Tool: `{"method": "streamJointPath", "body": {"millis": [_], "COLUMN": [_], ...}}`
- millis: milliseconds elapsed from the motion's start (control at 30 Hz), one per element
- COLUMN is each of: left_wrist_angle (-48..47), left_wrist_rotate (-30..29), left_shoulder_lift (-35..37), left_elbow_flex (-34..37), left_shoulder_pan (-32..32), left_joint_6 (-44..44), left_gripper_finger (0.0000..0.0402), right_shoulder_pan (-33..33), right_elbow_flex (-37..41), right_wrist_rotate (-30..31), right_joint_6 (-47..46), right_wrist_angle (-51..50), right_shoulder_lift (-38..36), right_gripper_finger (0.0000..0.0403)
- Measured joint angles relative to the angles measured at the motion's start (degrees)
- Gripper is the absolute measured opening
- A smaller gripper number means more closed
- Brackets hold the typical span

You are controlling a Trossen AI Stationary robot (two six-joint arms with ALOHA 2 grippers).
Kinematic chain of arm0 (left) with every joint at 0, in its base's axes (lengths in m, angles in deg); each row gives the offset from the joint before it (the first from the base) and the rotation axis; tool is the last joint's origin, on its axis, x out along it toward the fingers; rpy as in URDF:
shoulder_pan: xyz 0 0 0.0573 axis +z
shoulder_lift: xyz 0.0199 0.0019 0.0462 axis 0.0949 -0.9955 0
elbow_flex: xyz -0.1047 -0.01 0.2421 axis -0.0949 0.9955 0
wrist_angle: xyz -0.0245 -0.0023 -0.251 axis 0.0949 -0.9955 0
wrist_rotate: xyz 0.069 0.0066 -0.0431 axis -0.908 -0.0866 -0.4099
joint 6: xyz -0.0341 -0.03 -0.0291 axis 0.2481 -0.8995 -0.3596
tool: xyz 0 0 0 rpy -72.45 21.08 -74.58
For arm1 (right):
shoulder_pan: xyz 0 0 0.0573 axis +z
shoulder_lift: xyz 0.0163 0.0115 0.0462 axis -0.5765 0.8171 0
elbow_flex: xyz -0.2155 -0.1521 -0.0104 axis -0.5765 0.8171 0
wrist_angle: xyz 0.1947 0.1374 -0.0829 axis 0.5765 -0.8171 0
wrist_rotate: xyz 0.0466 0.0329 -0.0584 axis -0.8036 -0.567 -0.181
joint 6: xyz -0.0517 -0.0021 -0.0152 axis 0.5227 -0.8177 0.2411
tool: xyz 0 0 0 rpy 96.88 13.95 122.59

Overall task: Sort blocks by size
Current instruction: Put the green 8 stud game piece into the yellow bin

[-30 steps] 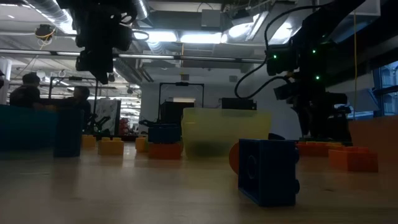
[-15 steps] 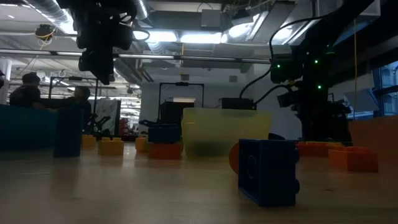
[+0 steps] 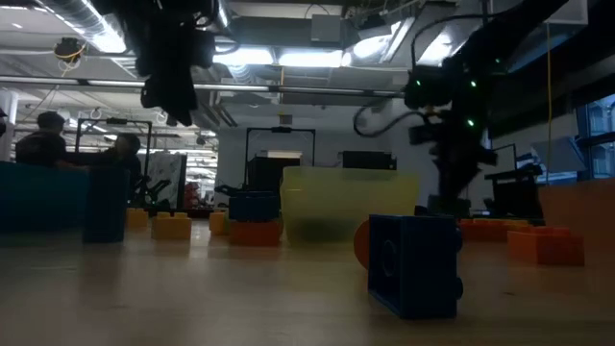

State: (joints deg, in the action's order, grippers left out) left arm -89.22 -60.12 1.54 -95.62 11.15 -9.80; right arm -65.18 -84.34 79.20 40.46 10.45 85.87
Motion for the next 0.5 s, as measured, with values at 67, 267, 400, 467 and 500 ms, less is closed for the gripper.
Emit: {"method": "streamJointPath", "body": {"millis": [67, 267, 400, 467, 500], "left_wrist_angle": [0.16, 0.08, -0.01, -0.14, -0.25], "left_wrist_rotate": [0.01, -2.61, -5.21, -5.83, -5.87], "left_shoulder_lift": [0.0, 0.0, 0.0, 0.0, 0.0], "left_elbow_flex": [0.0, 0.0, 0.0, 0.0, 0.0], "left_shoulder_pan": [0.0, -0.02, -0.01, 0.0, 0.0], "left_joint_6": [1.77, 6.88, 7.12, 7.19, 7.23], "left_gripper_finger": [0.0182, 0.0182, 0.0182, 0.0182, 0.0182], "right_shoulder_pan": [0.02, 2.26, 6.54, 9.16, 10.69], "right_elbow_flex": [-2.91, -10.41, -13.62, -14.17, -14.2], "right_wrist_rotate": [-0.89, -11.14, -15.36, -16.43, -16.78], "right_joint_6": [-0.16, -1.51, -1.5, -1.51, -1.51], "right_wrist_angle": [-1.51, -2.7, -1.67, 0.5, 2.06], "right_shoulder_lift": [0.0, -0.02, -0.02, -0.02, -0.02], "right_gripper_finger": [0.0112, 0.0109, 0.0103, 0.0108, 0.0111]}}
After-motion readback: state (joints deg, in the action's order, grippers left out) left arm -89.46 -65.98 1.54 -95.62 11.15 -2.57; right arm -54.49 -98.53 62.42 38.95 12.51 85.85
